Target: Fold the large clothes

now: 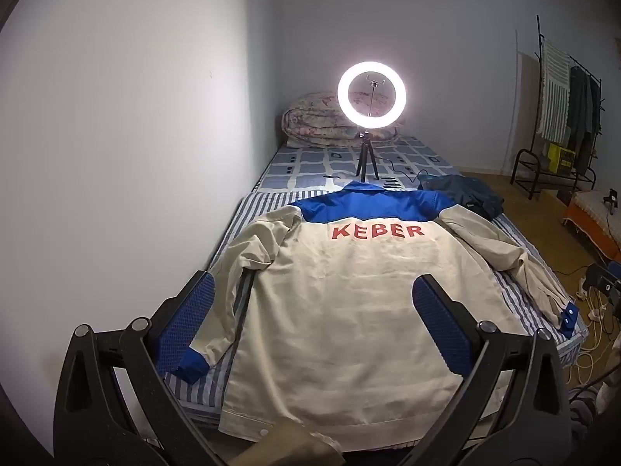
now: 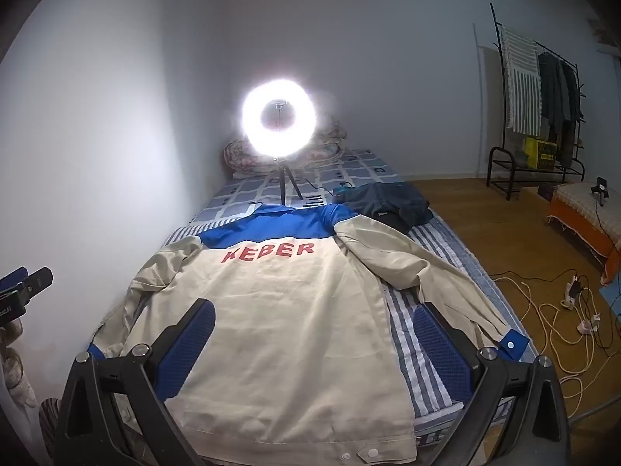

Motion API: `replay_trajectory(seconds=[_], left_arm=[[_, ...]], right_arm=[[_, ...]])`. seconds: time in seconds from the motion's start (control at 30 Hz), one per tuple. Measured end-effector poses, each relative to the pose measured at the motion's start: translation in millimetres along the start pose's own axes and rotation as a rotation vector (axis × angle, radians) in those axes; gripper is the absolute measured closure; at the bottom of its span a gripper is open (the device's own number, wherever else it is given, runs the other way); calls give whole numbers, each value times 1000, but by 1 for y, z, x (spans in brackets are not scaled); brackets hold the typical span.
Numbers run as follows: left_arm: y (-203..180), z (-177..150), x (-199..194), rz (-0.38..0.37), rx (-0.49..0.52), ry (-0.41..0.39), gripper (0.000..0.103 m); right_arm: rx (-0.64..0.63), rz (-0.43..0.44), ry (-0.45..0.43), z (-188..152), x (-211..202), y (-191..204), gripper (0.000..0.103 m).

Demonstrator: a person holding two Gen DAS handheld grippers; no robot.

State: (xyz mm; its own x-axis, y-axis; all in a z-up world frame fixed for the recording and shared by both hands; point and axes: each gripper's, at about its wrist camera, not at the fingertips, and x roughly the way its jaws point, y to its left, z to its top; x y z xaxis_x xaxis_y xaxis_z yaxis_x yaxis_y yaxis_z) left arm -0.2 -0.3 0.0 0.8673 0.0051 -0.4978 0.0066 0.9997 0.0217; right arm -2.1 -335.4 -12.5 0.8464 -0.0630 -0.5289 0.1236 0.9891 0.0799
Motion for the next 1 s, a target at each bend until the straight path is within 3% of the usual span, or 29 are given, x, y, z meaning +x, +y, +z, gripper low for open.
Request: replay_trajectory(seconds=[1.0], left_arm=[[6, 6, -3, -2, -28, -1, 0]], right_arm=[[-19, -21, 10, 0, 3, 8, 0]])
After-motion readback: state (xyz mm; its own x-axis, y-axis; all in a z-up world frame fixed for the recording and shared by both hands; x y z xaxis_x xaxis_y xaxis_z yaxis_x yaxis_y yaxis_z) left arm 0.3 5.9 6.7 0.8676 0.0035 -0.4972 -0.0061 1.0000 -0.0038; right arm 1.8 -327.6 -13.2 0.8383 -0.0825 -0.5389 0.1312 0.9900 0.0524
